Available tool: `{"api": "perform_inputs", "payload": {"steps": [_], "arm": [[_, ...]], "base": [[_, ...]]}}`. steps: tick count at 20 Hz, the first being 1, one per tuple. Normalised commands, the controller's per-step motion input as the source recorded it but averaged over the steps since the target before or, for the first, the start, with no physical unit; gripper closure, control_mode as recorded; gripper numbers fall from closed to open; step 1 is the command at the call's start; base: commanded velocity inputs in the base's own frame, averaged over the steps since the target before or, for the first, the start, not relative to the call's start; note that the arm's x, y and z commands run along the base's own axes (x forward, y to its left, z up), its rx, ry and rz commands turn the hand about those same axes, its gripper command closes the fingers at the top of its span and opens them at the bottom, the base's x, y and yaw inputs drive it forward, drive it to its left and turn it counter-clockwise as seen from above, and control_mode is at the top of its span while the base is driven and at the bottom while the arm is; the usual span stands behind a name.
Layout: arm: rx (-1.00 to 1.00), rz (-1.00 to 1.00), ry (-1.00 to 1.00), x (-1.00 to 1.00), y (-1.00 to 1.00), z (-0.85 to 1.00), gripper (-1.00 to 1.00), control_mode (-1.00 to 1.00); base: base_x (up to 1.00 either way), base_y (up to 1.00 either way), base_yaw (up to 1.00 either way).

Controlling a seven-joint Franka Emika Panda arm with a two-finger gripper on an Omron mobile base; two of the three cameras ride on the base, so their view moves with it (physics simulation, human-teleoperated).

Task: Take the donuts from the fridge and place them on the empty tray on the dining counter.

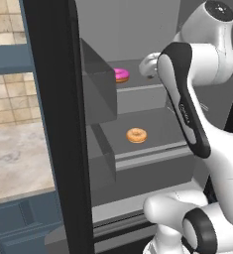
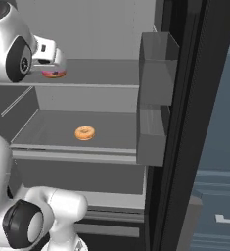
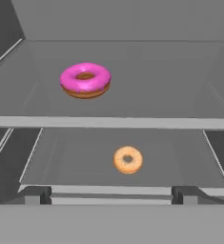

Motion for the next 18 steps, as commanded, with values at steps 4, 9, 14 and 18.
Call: {"api": "perform_inputs", "payload": {"steps": [4,9,14,18], "arm": [[0.00,0.00,-0.01,0.66,0.00,-0.02,-1.00,-1.00],[0.00,0.00,0.04,0.70,0.01,-0.23,-1.00,-1.00],[0.00,0.00,0.04,0.56,0.17,-0.21,-1.00,-1.00],[0.00,0.00,0.00,0.38,0.19,-0.05,-1.00,-1.00]], "base": [[0.00,0.00,0.00],[0.00,0.00,0.00],[0.00,0.00,0.00],[0.00,0.00,0.00]]}}
